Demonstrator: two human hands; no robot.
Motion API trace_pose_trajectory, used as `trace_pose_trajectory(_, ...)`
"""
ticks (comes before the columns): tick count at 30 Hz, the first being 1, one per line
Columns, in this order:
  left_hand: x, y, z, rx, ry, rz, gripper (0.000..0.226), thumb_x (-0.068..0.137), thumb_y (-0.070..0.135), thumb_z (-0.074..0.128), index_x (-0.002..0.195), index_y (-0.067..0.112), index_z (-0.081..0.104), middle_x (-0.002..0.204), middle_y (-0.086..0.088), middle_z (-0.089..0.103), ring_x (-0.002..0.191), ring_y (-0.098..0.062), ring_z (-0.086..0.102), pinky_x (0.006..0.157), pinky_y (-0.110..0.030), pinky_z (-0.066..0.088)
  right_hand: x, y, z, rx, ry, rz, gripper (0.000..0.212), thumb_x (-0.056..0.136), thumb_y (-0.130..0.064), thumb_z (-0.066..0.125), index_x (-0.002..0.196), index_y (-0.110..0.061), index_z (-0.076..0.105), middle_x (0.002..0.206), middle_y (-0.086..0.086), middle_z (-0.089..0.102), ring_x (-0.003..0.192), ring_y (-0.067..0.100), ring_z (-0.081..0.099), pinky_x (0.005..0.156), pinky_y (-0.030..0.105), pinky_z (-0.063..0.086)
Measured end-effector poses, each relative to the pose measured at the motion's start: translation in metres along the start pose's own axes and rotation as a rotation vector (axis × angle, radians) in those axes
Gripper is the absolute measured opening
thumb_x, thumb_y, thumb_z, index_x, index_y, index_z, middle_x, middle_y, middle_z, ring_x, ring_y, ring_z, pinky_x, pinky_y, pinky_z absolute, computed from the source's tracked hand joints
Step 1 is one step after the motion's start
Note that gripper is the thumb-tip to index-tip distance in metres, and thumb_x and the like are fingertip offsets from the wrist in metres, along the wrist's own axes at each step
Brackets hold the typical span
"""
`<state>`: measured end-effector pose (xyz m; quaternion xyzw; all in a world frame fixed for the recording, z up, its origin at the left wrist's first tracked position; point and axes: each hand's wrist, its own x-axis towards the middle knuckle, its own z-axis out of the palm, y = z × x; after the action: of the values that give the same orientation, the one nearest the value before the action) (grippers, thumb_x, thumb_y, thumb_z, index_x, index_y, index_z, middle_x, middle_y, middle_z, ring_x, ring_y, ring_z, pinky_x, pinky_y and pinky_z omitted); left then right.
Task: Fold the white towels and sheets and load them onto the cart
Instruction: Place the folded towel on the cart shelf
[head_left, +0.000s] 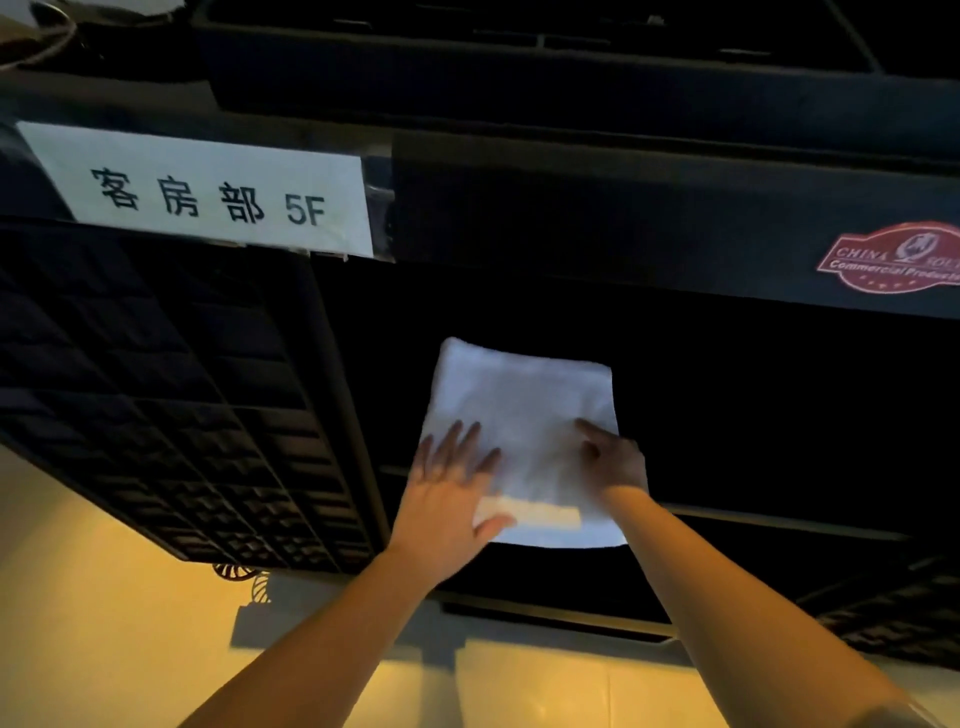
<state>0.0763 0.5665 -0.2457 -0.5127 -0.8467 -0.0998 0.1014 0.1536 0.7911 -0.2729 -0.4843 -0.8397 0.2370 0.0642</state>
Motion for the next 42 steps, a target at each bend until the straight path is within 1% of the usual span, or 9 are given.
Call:
trace_pose_trajectory(6,0.004,-0.005,0.032,0.184,-0.181,-0.04,0.108,0.086,0.037,0.063,0.147,0.028,-0.026,0.156,-0.009,-0.024,0.142,-0.032,-0.028,0.113,-0.055,-0.017,0.011,-0.012,-0.016,0.054,0.037,-0.12,0.039,0.102,-0.03,0.037,0.14,-0.041,0.041,0.132,0.013,0.05,0.061,0.013,0.05,0.051,0.019,0.039)
trace_pose_trajectory(10,0.006,-0.002,0.036,0.183,-0.119,-0.098,0.103,0.082,0.027,0.065,0.151,0.025,-0.011,0.159,-0.012,-0.005,0.146,-0.034,-0.01,0.115,-0.055,-0.006,-0.031,-0.019,-0.019,-0.35,0.336,-0.459,0.059,0.096,-0.051,0.043,0.147,-0.024,0.034,0.152,0.016,0.029,0.139,0.033,0.032,0.112,0.048,0.029)
trace_pose_trajectory(13,-0.002,0.005,0.034,0.191,-0.098,-0.127,0.094,0.084,0.032,0.057,0.152,0.023,-0.008,0.159,-0.017,-0.004,0.146,-0.036,-0.008,0.115,-0.059,-0.005,-0.076,-0.012,-0.006,-0.453,0.31,-0.794,0.093,0.074,-0.068,0.063,0.148,-0.02,0.032,0.152,0.015,0.032,0.143,0.033,0.024,0.112,0.059,0.015)
trace_pose_trajectory(18,0.002,0.005,0.031,0.232,-0.183,-0.117,0.079,0.081,0.04,0.013,0.143,0.023,-0.033,0.153,-0.015,-0.03,0.14,-0.037,-0.028,0.111,-0.058,-0.018,-0.084,0.004,0.008,-0.534,0.181,-0.73,0.105,0.068,-0.04,0.08,0.151,-0.034,0.016,0.156,0.013,0.025,0.145,0.034,0.018,0.111,0.064,0.004)
trace_pose_trajectory(23,0.029,-0.011,0.027,0.194,-0.171,-0.137,0.088,0.095,0.036,0.043,0.142,0.03,-0.031,0.157,-0.004,-0.025,0.142,-0.027,-0.028,0.113,-0.05,-0.02,-0.05,-0.011,0.015,-0.581,0.156,-0.666,0.099,0.088,-0.052,0.053,0.138,-0.044,-0.032,0.16,0.006,0.003,0.148,0.026,-0.005,0.108,0.058,-0.022)
trace_pose_trajectory(30,0.053,-0.025,0.027,0.169,-0.219,-0.145,0.085,0.094,0.053,0.043,0.149,0.033,-0.018,0.159,-0.001,-0.02,0.144,-0.024,-0.024,0.114,-0.047,-0.02,-0.032,-0.027,0.033,-0.619,0.143,-0.545,0.106,0.091,-0.048,0.052,0.13,-0.04,-0.046,0.159,0.003,-0.013,0.144,0.027,-0.017,0.103,0.063,-0.027)
trace_pose_trajectory(32,0.056,-0.022,0.026,0.149,-0.207,-0.16,0.079,0.092,0.058,0.04,0.151,0.034,-0.006,0.161,-0.002,-0.01,0.146,-0.024,-0.017,0.116,-0.048,-0.015,-0.028,-0.031,0.032,-0.605,0.122,-0.547,0.095,0.091,-0.051,0.045,0.135,-0.042,-0.038,0.159,0.002,-0.007,0.145,0.027,-0.011,0.103,0.062,-0.028)
trace_pose_trajectory(36,0.072,-0.012,0.017,0.073,-0.021,-0.152,0.053,0.09,0.051,0.027,0.135,0.03,0.046,0.146,-0.003,0.04,0.141,-0.025,0.023,0.118,-0.043,-0.001,-0.019,-0.05,0.025,-0.319,0.123,-0.599,0.063,0.082,-0.051,0.013,0.142,-0.04,0.025,0.15,-0.004,0.03,0.143,0.02,0.02,0.111,0.05,-0.016)
trace_pose_trajectory(42,0.084,-0.017,0.037,0.059,-0.139,-0.335,0.059,0.098,0.051,0.015,0.153,0.03,0.005,0.161,-0.005,-0.003,0.147,-0.025,-0.01,0.119,-0.043,-0.004,0.018,-0.037,0.029,-0.393,0.033,-0.549,0.062,0.095,-0.055,0.003,0.152,-0.03,0.0,0.159,-0.011,-0.007,0.145,0.006,-0.01,0.113,0.037,-0.012)
